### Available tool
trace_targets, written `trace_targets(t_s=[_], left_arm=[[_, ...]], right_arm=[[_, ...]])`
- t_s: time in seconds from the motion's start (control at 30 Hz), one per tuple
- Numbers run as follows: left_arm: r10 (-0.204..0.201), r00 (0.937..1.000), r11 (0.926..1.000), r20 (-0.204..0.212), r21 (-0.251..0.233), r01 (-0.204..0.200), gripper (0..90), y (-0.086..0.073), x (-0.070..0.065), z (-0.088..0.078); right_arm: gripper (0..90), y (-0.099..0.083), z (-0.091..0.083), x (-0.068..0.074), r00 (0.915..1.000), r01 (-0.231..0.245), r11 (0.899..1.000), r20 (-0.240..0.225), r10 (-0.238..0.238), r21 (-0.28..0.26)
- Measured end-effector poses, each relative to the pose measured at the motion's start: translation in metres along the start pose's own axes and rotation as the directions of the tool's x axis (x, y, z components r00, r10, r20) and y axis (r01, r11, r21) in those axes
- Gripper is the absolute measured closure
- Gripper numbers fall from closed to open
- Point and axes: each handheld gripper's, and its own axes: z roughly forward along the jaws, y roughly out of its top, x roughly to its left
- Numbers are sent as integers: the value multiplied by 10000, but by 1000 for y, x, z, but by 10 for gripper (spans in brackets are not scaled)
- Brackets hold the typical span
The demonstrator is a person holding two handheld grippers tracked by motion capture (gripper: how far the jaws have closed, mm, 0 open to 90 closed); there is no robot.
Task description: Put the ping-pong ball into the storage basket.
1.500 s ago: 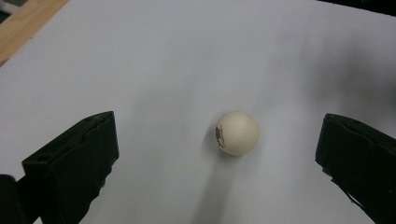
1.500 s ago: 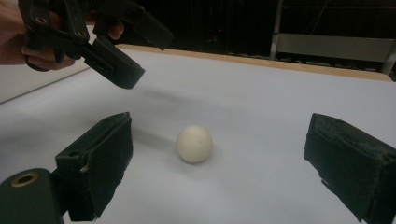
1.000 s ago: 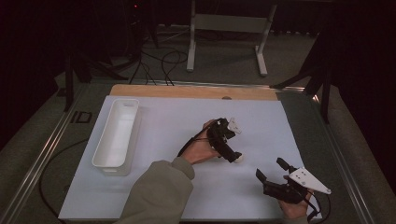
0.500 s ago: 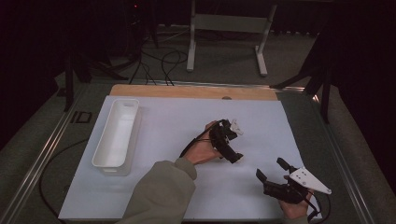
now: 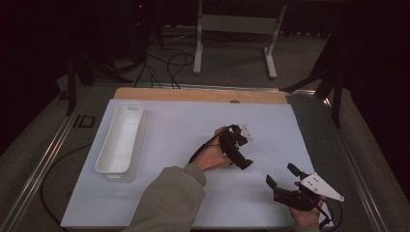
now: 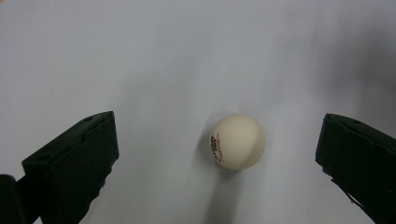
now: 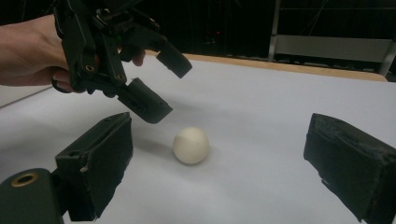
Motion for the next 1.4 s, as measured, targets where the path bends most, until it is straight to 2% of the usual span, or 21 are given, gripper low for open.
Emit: trace_targets(t_s=[0.47, 0.87, 0.97, 1.3, 1.4], left_arm=[[-304, 9993, 9995, 219, -31, 305, 0, -2, 2, 10], [-387, 9988, 9992, 302, 137, 383, 1, -3, 4, 16], [-514, 9980, 9986, 378, 158, 508, 1, -3, 4, 20], [-553, 9975, 9982, 448, 246, 542, 1, -4, 3, 23], [-429, 9979, 9984, 475, 387, 411, 1, -4, 4, 24]], right_arm=[[81, 0, 0, 0, 10000, 0, 10000, 6, 0, 20], [81, 0, 0, -1, 10000, -7, 10000, 1, 7, 5], [80, 0, 0, -1, 10000, -1, 10000, -6, 1, 11], [81, 0, 0, -1, 10000, -8, 10000, -6, 8, 17], [80, 0, 0, -1, 10000, 3, 10000, -4, -3, 21]])
